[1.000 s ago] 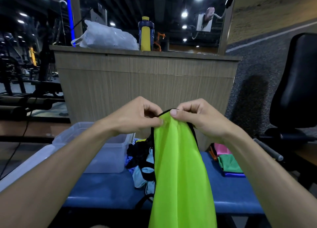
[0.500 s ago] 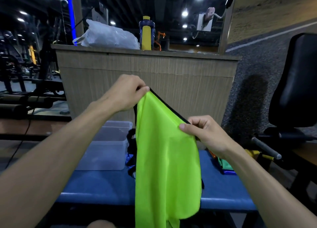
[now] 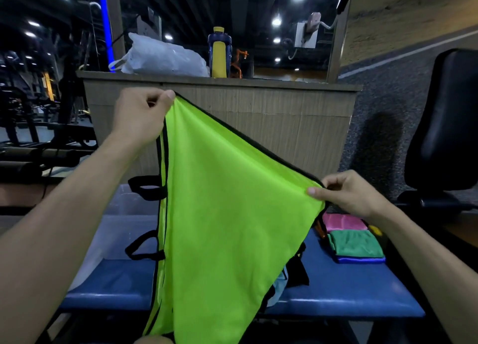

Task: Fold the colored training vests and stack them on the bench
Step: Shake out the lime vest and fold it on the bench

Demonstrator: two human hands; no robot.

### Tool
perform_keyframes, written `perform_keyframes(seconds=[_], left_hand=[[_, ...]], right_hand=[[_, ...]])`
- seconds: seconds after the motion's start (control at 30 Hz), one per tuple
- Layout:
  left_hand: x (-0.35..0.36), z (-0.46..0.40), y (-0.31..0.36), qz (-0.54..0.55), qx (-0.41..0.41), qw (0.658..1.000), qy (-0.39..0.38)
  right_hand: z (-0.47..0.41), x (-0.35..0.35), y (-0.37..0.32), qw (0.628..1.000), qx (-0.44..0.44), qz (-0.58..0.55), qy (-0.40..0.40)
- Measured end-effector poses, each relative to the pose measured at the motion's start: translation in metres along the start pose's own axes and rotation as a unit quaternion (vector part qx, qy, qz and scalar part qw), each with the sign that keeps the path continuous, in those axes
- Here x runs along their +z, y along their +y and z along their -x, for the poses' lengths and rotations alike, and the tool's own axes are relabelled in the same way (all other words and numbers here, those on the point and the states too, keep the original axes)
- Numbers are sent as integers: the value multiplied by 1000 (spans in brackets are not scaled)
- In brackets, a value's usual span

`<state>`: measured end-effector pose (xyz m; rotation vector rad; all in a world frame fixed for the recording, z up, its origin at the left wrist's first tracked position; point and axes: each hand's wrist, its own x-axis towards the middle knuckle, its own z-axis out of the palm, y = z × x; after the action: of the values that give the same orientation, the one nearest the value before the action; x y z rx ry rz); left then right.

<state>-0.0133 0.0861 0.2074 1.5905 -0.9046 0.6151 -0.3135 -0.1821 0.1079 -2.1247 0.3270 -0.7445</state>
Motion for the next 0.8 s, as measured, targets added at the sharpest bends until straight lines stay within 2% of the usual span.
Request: perform_keyframes(seconds=[0.07, 0.1, 0.13, 0.2, 0.23, 0.27, 0.3, 0.33, 0.4, 0.43, 0.5, 0.6, 0.8], left_hand=[[-7, 4, 9, 101, -43, 993, -53], [-14, 6, 14, 169, -69, 975, -126], [-21, 11, 19, 221, -90, 944, -229], [-35, 19, 22, 223, -84, 876, -420], [-38, 20, 19, 199, -78, 863, -459], [-39, 19, 15, 175, -81, 867, -460], [-39, 17, 11, 152, -97, 885, -429], [-39, 14, 6, 111, -106, 916, -371], [-37, 9, -4, -40, -60, 968, -241], [-35, 8, -7, -112, -31, 974, -196], [-32, 8, -13, -172, 6, 972, -159], [-26, 7, -24, -138, 6, 978, -156], [-21, 12, -47, -10, -9, 979, -201]], right_hand=[[-8, -6, 0, 998, -19, -38, 53], [-12, -8, -1, 994, -27, -64, 87], [-17, -11, -2, 988, -30, -90, 121], [-26, -15, -8, 977, -30, -134, 161], [-29, -18, -11, 974, -28, -149, 169], [-31, -21, -12, 971, -27, -163, 172], [-31, -24, -13, 969, -25, -176, 172], [-31, -27, -13, 967, -23, -189, 168], [-29, -35, -12, 964, -21, -216, 151], [-27, -38, -12, 964, -17, -228, 136], [-25, -41, -12, 968, -6, -227, 106], [-20, -41, -5, 973, 5, -217, 77], [-4, -36, 1, 982, 44, -178, 33]])
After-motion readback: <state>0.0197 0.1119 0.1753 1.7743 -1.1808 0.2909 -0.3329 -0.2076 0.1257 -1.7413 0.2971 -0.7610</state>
